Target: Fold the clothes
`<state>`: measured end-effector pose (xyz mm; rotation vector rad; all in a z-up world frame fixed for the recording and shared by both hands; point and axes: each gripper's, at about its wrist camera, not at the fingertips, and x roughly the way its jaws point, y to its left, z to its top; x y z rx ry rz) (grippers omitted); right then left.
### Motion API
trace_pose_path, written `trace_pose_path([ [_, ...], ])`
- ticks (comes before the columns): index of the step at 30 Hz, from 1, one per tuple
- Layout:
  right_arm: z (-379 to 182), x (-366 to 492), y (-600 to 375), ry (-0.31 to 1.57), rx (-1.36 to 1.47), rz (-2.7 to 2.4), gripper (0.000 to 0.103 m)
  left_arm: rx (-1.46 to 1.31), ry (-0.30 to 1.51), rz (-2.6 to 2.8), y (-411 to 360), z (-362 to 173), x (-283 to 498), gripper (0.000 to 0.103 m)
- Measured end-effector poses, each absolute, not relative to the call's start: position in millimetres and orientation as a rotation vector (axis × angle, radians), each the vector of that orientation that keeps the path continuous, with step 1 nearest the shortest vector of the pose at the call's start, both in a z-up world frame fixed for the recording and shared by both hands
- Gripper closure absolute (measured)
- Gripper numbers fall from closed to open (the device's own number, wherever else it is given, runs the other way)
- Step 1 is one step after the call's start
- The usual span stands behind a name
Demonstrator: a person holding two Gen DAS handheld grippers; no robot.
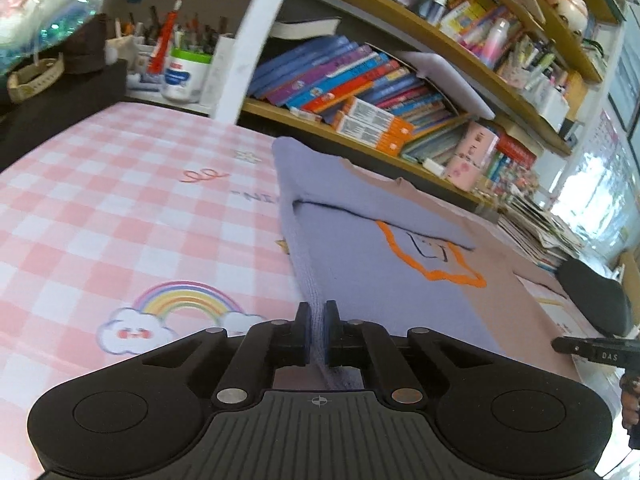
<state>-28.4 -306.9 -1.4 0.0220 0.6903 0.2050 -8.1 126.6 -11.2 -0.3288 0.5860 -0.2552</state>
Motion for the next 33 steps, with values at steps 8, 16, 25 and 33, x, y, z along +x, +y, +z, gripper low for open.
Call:
trace_pose_path([
  [8, -1.5, -22.3, -283.8, 0.688, -0.017, 0.249, 0.090, -0.326, 0.589, -0.212, 143.5, -11.6, -13.1, 0.098],
  [16, -2.0, -22.2, -281.5, 0.688, -0.032, 0.247, 0.090, -0.331, 0.602, -0.210, 146.9, -17.9, -12.5, 0.098],
  [25, 8.2, -21.6, -289.3, 0.657, -0.013, 0.240, 0.070, -0.212, 0.548, -0.129, 143.7, -2.7, -16.5, 0.092],
  [33, 24.9, 4.8, -314.4, 0.623, -0.015, 0.143, 0.064, -0.060, 0.419, -0.241, 111.4, 19.5, -12.1, 0.068],
])
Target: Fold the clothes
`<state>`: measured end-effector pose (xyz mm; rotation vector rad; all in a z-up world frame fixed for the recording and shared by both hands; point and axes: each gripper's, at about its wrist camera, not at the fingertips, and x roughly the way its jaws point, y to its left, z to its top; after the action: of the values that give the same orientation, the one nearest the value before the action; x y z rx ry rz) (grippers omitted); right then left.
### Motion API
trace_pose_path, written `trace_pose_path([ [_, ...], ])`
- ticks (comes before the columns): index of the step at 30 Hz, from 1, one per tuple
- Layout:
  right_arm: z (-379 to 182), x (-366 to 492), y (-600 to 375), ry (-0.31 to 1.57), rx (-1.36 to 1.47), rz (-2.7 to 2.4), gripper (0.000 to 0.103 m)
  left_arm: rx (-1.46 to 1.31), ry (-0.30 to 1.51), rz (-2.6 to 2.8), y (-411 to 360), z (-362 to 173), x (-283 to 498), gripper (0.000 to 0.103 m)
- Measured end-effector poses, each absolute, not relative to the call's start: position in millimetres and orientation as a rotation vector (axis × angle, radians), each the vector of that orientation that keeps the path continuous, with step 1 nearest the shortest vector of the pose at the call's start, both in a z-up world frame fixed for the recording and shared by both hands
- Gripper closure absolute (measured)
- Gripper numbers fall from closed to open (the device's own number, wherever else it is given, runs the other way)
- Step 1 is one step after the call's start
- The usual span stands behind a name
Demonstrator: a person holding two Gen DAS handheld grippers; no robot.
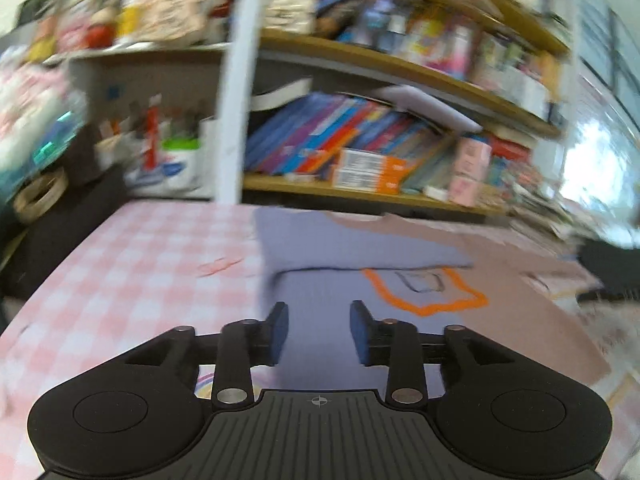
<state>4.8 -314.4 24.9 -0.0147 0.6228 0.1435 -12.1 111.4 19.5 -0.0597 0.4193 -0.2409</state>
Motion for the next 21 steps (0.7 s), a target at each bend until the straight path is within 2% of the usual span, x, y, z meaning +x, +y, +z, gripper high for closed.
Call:
trace_pose_path([
  [6, 35.9, 26.2, -343.3, 0.620, -0.044, 0.051, 0.064, 0.137, 0.435, -0.302, 75.2, 6.2, 4.1, 0.068],
  [17, 8.5, 73.7, -423.6, 0.711, 0.056, -0.209, 0.062, 0.169, 0.419, -0.365, 66.3, 0.0, 1.2, 0.068],
  [21, 1.4, 90.9, -453.4, 0.742, 0.126, -0.272, 0.058, 0.223, 0.395, -0.344, 58.4, 0.0, -2.5, 0.068],
])
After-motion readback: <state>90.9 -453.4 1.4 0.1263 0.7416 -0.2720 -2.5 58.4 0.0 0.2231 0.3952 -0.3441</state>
